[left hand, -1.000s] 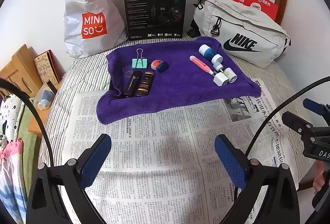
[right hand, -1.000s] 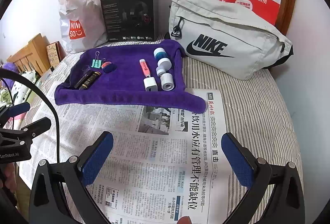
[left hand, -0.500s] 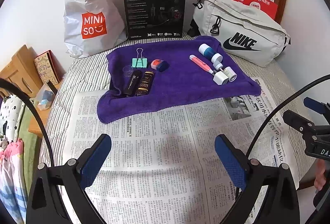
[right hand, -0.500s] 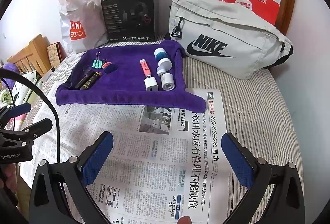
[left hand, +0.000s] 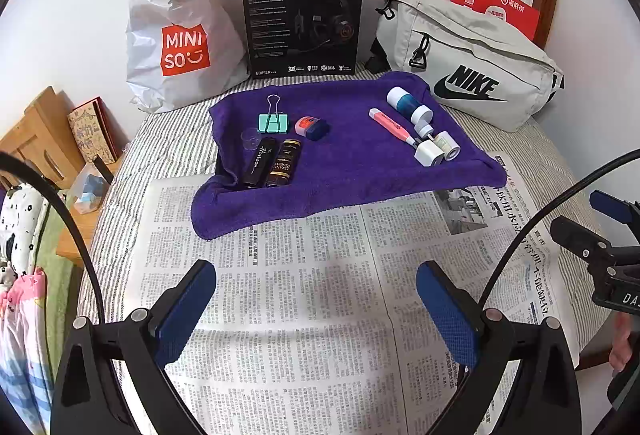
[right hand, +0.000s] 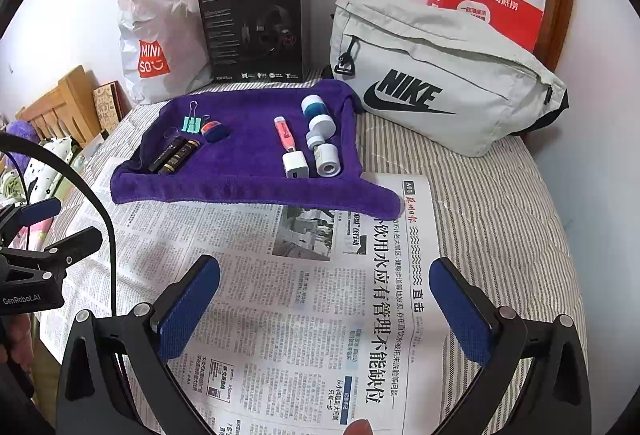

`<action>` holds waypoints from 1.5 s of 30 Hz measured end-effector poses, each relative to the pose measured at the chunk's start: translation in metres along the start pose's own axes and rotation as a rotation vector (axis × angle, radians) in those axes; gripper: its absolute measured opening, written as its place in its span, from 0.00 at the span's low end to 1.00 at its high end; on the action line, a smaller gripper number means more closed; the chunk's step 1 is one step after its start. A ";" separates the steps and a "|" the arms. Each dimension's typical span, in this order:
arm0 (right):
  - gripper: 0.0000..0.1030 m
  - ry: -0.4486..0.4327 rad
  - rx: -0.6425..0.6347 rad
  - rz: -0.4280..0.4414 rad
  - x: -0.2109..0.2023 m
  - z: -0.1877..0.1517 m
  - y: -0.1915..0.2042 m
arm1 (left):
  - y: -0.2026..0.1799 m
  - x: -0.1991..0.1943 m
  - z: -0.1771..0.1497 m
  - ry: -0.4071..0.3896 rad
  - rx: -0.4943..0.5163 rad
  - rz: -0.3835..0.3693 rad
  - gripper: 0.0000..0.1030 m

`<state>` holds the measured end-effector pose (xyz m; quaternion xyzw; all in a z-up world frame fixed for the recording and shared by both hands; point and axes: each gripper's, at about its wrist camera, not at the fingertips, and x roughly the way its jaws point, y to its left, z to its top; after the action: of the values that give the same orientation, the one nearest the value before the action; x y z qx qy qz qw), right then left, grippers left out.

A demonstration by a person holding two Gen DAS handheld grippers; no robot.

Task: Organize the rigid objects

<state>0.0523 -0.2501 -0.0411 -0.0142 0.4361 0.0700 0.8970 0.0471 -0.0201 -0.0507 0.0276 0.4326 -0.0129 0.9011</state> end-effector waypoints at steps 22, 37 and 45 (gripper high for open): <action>1.00 0.008 -0.008 0.001 -0.001 -0.003 0.002 | -0.001 -0.003 -0.001 -0.003 -0.002 0.002 0.98; 1.00 0.006 -0.003 -0.002 -0.002 -0.002 0.002 | 0.002 -0.005 -0.002 -0.005 0.003 0.010 0.98; 1.00 0.007 0.000 -0.005 -0.002 -0.002 0.001 | 0.003 -0.005 -0.001 -0.007 0.004 0.009 0.98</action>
<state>0.0489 -0.2493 -0.0407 -0.0157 0.4390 0.0677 0.8958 0.0433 -0.0170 -0.0477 0.0312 0.4293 -0.0098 0.9026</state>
